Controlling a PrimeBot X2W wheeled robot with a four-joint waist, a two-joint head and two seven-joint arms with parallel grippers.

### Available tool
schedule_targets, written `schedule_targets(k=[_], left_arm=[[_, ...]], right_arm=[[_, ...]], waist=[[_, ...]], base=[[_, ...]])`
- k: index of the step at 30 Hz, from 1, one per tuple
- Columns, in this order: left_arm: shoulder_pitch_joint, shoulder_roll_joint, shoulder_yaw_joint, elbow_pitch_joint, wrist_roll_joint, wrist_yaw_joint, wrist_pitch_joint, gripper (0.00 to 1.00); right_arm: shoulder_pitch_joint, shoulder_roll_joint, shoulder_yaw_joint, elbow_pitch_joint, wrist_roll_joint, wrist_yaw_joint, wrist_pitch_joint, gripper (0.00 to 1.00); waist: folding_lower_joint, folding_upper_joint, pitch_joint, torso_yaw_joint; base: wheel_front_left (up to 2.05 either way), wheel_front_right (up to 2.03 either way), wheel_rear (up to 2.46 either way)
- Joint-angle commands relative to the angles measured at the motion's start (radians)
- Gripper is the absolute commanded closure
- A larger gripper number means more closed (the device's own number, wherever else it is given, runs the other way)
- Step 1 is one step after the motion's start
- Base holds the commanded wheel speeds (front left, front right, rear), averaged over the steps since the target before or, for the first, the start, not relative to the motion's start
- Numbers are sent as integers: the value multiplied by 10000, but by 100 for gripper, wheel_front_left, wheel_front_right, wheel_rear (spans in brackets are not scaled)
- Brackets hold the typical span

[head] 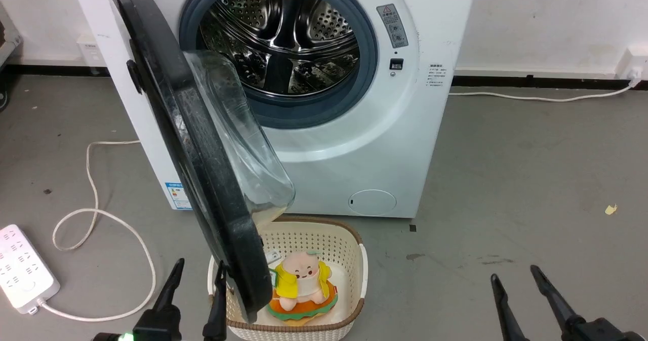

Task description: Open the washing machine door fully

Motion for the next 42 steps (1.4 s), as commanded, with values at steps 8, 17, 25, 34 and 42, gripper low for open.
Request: schedule_targets(k=[8,17,25,34,42], left_arm=[[158,-26,-78,130,-97,-17,-17,0],[61,-153,101,-153,-206,144,-48,100],[-538,-473,1688,-2384,-229,933,-56,100],[-2524,-35,2893,-5189,-83,650,-58,100],[-3282,144,1408,-5992,216,82,1304,100]], right_arm=[[31,68,11,34,292,8,-66,0],[-13,69,46,-65,377,8,-56,0],[-123,69,-53,-221,537,8,7,0],[-292,70,58,-195,944,8,0,0],[-360,70,172,-81,1061,8,-28,0]], waist=[[0,0,35,4],[0,0,91,66],[0,0,139,133],[0,0,170,148],[0,0,132,74]], base=[[0,0,0],[0,0,0],[0,0,0],[0,0,0],[0,0,0]])
